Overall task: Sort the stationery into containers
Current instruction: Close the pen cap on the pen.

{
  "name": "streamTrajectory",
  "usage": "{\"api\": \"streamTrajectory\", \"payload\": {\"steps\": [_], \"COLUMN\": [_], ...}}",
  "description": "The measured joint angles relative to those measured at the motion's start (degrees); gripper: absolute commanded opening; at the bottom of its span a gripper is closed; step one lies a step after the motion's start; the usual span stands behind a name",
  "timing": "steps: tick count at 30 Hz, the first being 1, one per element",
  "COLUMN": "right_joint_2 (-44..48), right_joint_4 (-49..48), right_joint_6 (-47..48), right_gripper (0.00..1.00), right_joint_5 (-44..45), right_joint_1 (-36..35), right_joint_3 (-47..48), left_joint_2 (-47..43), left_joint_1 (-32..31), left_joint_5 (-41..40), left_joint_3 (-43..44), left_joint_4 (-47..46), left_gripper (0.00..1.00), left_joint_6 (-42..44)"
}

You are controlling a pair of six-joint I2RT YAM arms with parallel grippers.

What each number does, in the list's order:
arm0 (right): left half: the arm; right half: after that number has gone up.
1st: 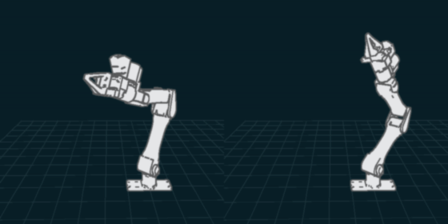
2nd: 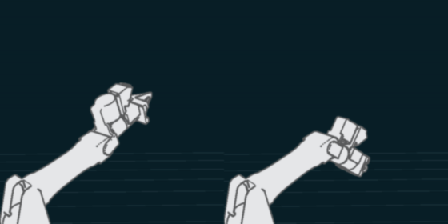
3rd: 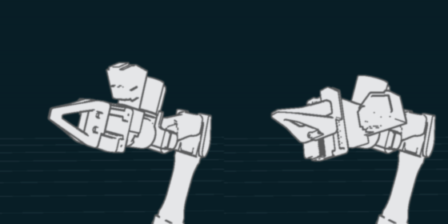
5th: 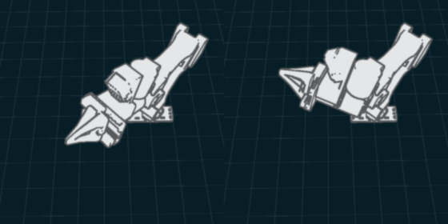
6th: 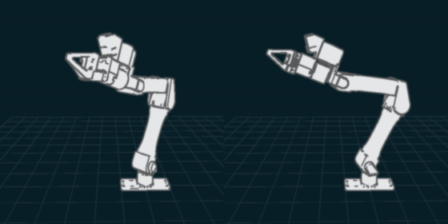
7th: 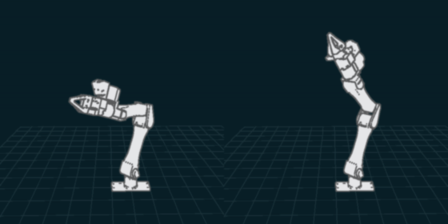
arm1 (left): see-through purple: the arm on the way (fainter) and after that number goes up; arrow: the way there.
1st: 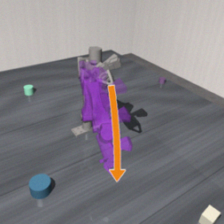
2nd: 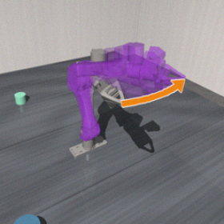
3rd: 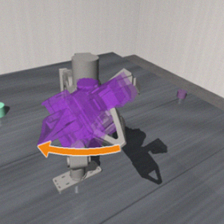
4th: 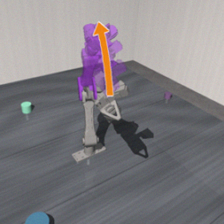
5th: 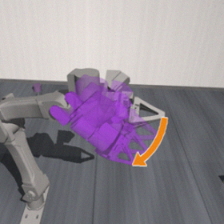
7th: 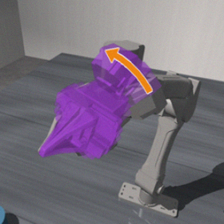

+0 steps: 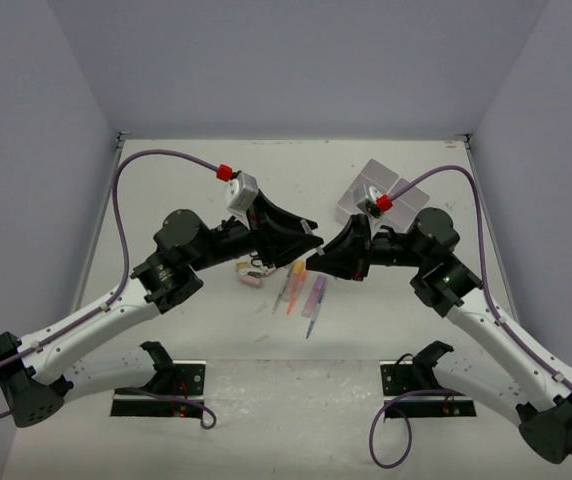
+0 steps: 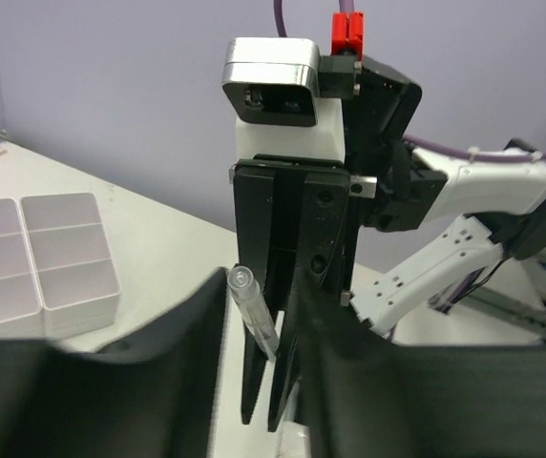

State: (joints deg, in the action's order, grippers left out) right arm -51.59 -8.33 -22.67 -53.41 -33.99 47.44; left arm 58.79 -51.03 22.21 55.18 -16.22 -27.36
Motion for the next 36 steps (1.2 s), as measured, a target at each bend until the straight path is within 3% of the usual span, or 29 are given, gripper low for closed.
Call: {"api": "streamTrajectory", "payload": {"steps": [1, 3, 6, 14, 17, 24, 27, 29, 30, 33, 36], "right_joint_2": [0.0, 0.0, 0.1, 0.3, 0.3, 0.3, 0.4, 0.4, 0.4, 0.3, 0.3], "right_joint_4": [0.0, 0.0, 0.0, 0.2, 0.2, 0.9, 1.0, 1.0, 1.0, 1.1, 1.1], "right_joint_6": [-0.3, -0.6, -0.8, -0.7, -0.7, -0.7, -0.7, -0.7, -0.7, -0.7, -0.7], "right_gripper": [0.00, 0.00, 0.00, 0.00, 0.00, 0.00, 0.00, 0.00, 0.00, 0.00, 0.00], "right_joint_5": [0.0, 0.1, 0.1, 0.5, 0.6, 1.5, 1.5, 1.5, 1.5, 1.5, 1.5], "right_joint_1": [0.0, 0.0, 0.0, 0.0, 0.0, 0.0, 0.0, 0.0, 0.0, 0.0, 0.0], "right_joint_3": [0.0, 0.0, 0.0, 0.0, 0.0, 0.0, 0.0, 0.0, 0.1, 0.3, 0.5], "left_joint_2": [0.1, 0.2, 0.2, 0.1, 0.1, 0.2, 0.2, 0.2, 0.2, 0.3, 0.2], "left_joint_1": [0.0, -0.1, -0.1, -0.1, -0.1, -0.1, -0.1, -0.1, -0.1, -0.1, 0.0], "left_joint_5": [0.1, 0.1, -0.8, -6.0, -6.0, -4.7, -4.4, -4.4, -4.3, -4.3, -4.5], "left_joint_3": [0.0, 0.0, 0.1, 4.2, 4.6, 4.4, 4.4, 4.3, 4.2, 4.0, 3.7], "left_joint_4": [0.0, 0.1, 0.1, 1.7, 1.7, 1.7, 1.7, 1.7, 1.7, 1.8, 1.8], "left_gripper": [0.66, 0.78, 0.81, 0.67, 0.52, 0.34, 0.35, 0.52, 0.55, 0.58, 0.52], "left_joint_6": [0.1, -0.2, 0.1, -0.1, -0.2, -0.7, -0.9, -1.0, -1.2, -1.5, -1.6]}}
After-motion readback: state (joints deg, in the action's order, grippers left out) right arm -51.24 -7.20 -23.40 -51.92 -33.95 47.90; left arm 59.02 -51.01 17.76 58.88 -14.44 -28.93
